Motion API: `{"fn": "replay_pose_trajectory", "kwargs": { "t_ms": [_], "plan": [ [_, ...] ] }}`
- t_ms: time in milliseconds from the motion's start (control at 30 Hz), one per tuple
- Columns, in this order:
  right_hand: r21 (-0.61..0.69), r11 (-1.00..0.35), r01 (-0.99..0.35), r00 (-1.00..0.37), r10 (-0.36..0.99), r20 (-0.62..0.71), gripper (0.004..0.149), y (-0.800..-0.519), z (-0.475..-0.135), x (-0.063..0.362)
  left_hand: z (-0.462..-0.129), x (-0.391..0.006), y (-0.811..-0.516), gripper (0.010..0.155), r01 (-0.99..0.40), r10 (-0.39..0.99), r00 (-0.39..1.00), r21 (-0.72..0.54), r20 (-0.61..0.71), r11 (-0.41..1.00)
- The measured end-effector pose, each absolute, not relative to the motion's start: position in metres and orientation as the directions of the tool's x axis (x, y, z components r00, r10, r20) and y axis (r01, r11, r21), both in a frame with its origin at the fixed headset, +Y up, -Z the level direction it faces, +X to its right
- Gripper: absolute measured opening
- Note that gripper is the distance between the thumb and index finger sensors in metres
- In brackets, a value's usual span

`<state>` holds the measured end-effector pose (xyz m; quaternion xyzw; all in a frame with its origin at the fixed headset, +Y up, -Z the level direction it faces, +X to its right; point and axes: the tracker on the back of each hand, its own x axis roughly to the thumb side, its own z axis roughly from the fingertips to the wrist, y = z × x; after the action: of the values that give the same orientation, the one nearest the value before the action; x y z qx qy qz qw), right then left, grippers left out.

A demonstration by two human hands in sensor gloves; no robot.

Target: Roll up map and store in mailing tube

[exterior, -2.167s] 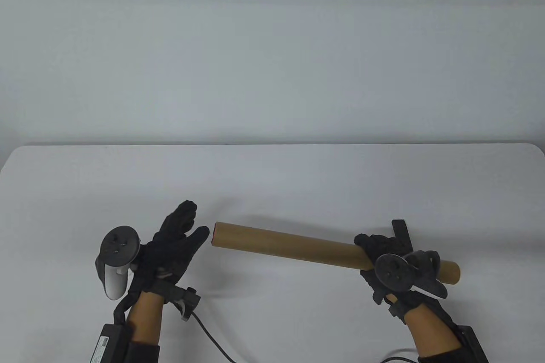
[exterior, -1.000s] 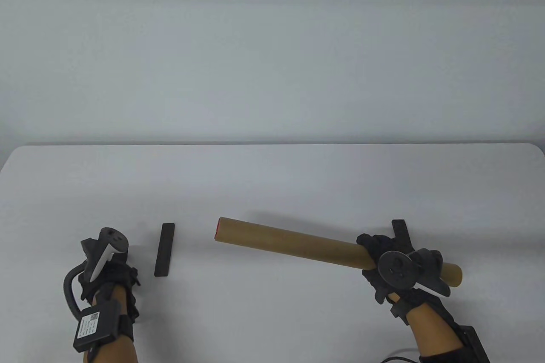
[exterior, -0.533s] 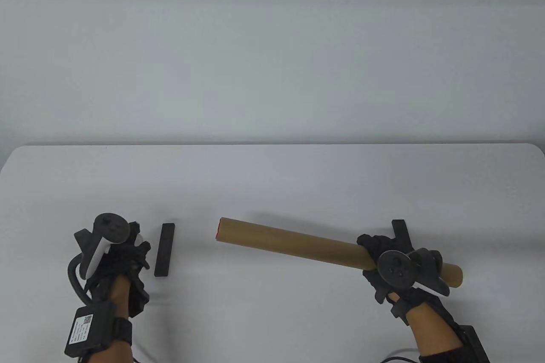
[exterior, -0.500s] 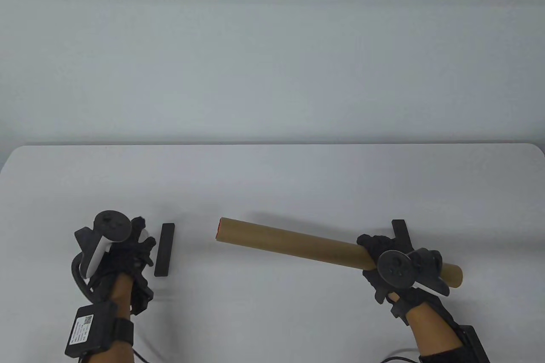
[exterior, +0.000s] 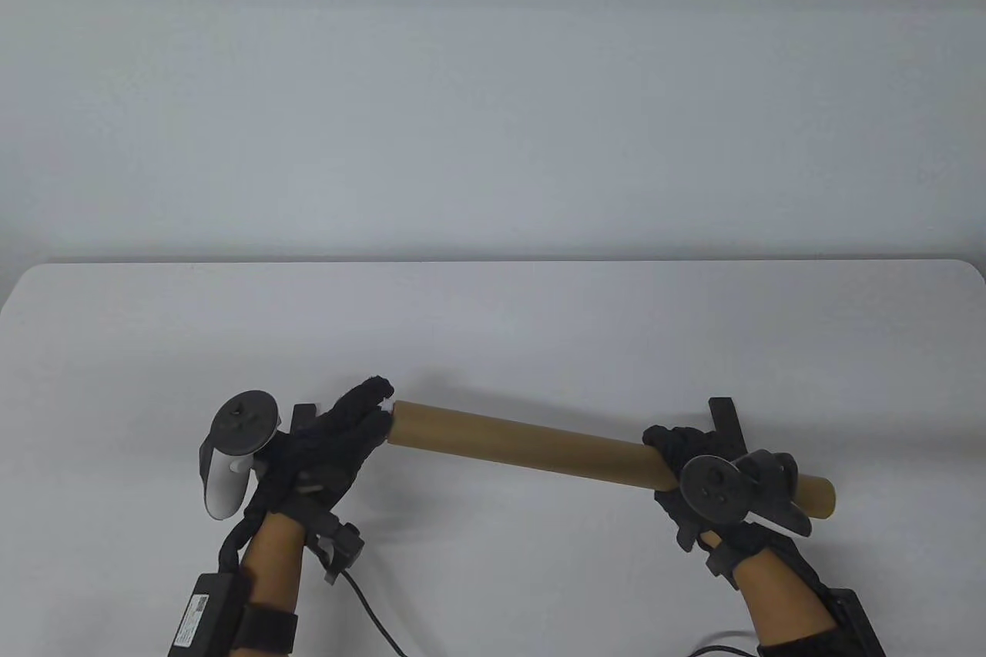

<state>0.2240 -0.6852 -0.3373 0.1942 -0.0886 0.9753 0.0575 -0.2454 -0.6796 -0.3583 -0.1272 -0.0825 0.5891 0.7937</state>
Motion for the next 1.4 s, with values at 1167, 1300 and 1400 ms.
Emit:
{"fn": "replay_pose_trajectory", "kwargs": {
  "t_ms": [1167,1300,1400],
  "plan": [
    [-0.227,-0.958,-0.173,-0.935,0.088,0.343,0.075,-0.680,-0.335,0.226,-0.354,-0.203,-0.678,0.083,-0.922,0.978,0.189,-0.327,0.090,0.208],
    [-0.243,-0.948,-0.207,-0.935,0.118,0.334,0.076,-0.674,-0.334,0.231,-0.353,-0.210,-0.677,0.083,-0.932,0.977,0.181,-0.298,0.109,0.206],
    [-0.242,-0.937,-0.252,-0.936,0.173,0.308,0.076,-0.667,-0.335,0.237,-0.352,-0.213,-0.680,0.082,-0.930,0.973,0.189,-0.296,0.130,0.220]
  ]
}}
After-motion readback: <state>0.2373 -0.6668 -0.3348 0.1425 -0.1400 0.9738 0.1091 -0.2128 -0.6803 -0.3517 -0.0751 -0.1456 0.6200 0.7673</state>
